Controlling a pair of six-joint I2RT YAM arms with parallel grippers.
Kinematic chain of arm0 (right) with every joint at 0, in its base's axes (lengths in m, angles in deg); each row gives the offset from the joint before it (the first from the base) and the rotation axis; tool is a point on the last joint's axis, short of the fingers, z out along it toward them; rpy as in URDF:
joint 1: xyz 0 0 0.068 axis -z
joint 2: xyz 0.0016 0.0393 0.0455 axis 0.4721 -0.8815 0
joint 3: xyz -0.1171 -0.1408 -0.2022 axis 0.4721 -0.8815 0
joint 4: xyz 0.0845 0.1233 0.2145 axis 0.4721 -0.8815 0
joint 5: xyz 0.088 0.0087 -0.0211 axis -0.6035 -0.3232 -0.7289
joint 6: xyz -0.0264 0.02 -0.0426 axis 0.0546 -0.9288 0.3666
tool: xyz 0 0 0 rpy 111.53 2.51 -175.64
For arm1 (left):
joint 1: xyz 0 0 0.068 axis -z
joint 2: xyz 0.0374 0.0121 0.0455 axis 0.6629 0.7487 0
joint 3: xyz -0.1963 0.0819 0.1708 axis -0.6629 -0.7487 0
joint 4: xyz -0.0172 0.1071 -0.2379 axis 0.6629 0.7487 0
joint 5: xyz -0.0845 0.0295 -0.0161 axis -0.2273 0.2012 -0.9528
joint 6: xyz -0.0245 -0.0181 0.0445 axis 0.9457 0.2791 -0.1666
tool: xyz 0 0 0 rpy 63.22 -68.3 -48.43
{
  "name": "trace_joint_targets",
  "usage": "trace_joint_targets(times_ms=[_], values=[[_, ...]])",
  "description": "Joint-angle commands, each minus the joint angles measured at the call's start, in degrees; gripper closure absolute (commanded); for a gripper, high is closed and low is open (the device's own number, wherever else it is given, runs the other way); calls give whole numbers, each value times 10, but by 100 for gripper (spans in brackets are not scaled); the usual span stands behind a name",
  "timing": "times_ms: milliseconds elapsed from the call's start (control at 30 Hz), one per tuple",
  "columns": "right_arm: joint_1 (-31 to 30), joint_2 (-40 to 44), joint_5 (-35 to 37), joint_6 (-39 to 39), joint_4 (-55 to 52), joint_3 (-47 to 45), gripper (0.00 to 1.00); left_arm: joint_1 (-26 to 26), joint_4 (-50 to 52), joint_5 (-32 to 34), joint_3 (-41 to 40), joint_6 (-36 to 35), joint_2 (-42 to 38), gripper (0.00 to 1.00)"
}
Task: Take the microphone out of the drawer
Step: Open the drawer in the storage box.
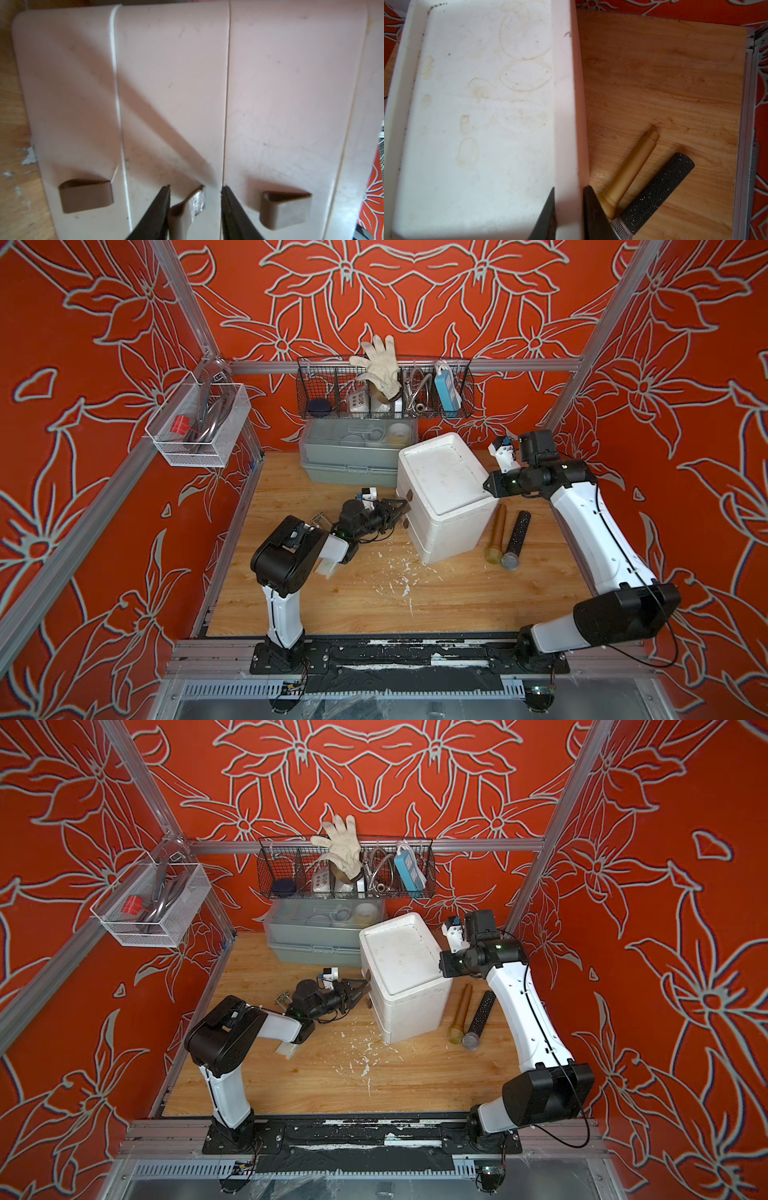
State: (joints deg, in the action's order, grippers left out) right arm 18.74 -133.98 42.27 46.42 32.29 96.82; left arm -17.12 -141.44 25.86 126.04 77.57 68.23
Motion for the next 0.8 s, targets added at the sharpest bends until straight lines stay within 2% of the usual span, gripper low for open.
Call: trace_joint_targets(times_ms=[0,267,367,567,767], values=[[-13,-18,-12,-12,-1,6,100,6,-50,3,6,17,20,61],[-13,-19,-10,-14,1,3,100,9,-53,1,-4,18,16,66],[-13,-21,-10,-14,0,4,100,9,-52,3,-5,16,13,71],[-13,-21,-7,-15,0,5,100,9,-52,1,-2,18,16,100],[-13,-25,-4,-14,0,7,100,8,-47,1,-10,11,5,100]])
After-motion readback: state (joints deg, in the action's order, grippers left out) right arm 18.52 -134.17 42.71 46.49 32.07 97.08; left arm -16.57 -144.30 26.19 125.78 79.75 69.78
